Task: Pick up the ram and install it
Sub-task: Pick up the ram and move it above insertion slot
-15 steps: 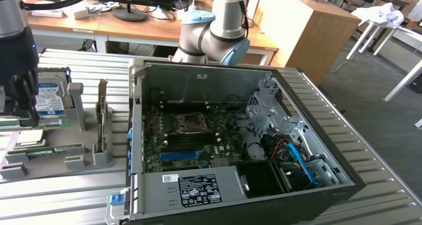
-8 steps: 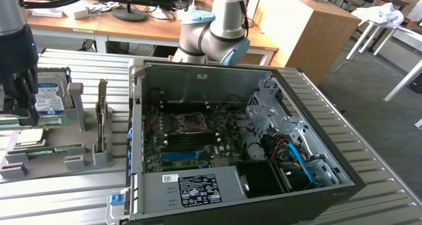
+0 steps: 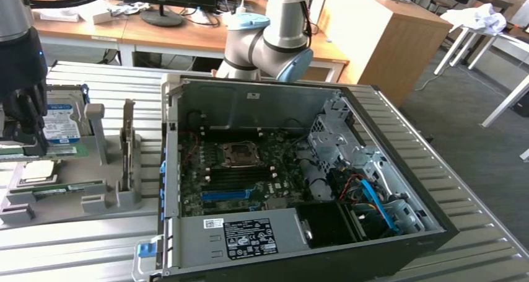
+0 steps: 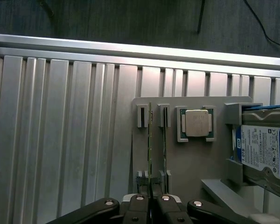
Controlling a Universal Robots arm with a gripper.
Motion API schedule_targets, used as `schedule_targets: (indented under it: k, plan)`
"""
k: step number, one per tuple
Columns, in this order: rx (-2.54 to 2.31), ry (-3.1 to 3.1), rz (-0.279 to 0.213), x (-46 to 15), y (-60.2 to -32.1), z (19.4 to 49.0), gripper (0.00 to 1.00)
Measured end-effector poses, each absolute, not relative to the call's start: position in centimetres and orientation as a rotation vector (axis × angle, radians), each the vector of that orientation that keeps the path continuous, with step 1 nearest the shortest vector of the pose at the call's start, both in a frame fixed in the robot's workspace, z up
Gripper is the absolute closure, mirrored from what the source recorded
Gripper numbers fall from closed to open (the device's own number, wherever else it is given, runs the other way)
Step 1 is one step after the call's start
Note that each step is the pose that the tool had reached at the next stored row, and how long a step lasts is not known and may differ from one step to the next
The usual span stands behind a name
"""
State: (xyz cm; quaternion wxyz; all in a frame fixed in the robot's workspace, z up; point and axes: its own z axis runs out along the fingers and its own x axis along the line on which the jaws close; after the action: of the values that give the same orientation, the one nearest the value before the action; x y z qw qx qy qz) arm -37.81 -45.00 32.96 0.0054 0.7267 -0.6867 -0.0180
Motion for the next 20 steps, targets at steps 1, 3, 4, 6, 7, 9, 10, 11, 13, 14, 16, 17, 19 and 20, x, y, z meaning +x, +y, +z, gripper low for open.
schedule_targets:
  k: [1,3,4,6,7,9,10,11,13,14,16,17,19,20]
  plan:
    - [2.275,-2.15,-0.056,-37.81,-45.0,32.99,0.87]
    - [2.275,-2.15,-0.056,-37.81,-45.0,33.07,0.87]
    - [2.275,-2.15,-0.056,-37.81,-45.0,33.1,0.87]
    - [2.275,-2.15,-0.056,-37.81,-45.0,33.17,0.87]
    - [2.275,-2.15,-0.056,-37.81,-45.0,33.21,0.87]
    - [2.275,-2.15,-0.056,-37.81,-45.0,33.28,0.87]
    - [2.275,-2.15,-0.056,-37.81,-44.99,33.31,0.87]
    - [2.275,-2.15,-0.056,-37.81,-45.0,33.35,0.87]
    - [2.275,-2.15,-0.056,-37.81,-45.0,33.42,0.87]
    - [2.275,-2.15,-0.056,-37.81,-45.0,33.46,0.87]
    - [2.275,-2.15,-0.056,-37.81,-45.0,33.53,0.87]
    - [2.275,-2.15,-0.056,-37.81,-44.99,33.57,0.87]
    - [2.275,-2.15,-0.056,-37.81,-45.0,33.65,0.87]
    - [2.275,-2.15,-0.056,-37.81,-45.0,33.69,0.87]
